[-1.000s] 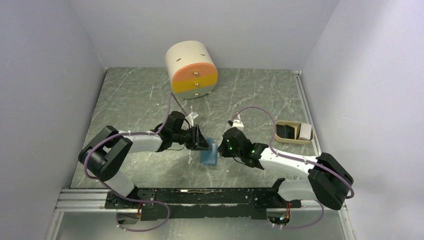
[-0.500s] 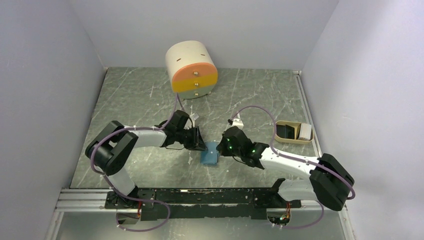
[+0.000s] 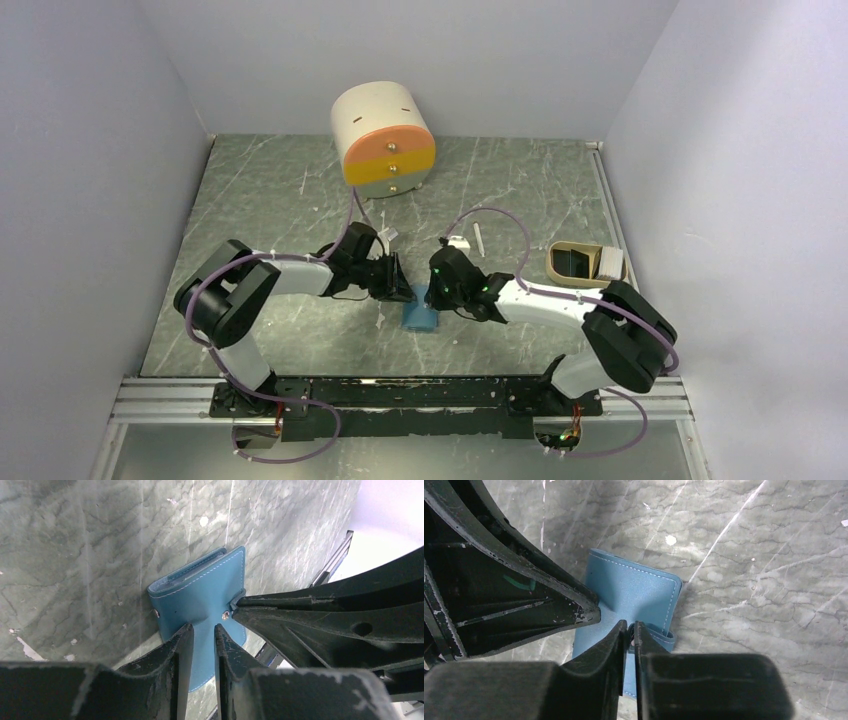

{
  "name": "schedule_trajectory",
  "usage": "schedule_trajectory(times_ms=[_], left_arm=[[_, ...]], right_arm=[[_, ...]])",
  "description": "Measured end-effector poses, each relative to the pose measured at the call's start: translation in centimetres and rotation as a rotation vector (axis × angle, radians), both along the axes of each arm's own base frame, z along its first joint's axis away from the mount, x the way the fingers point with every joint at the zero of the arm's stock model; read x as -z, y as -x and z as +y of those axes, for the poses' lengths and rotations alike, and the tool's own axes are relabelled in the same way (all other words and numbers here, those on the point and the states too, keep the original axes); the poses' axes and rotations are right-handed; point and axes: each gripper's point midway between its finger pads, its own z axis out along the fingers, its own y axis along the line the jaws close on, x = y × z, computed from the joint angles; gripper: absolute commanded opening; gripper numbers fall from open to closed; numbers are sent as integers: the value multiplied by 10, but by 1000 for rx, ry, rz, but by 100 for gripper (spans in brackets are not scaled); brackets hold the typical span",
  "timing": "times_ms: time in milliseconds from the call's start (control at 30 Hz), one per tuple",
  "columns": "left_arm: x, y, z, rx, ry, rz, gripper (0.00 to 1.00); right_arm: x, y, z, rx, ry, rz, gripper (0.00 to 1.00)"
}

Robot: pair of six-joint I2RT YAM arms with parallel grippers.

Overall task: Put the credit cards into the card holder
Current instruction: Close the card holder at the center of the board.

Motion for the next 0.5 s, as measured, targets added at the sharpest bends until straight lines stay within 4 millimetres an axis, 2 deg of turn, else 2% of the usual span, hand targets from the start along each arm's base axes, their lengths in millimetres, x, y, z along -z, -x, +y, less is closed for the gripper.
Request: schedule_trajectory(times_ms=[267,500], left_arm=[[1,1,0,-3,14,-2,28],[0,1,0,-6,17,0,27]], right_arm=[[0,3,-3,2,18,12,20],[-9,5,-7,7,11,4,13]])
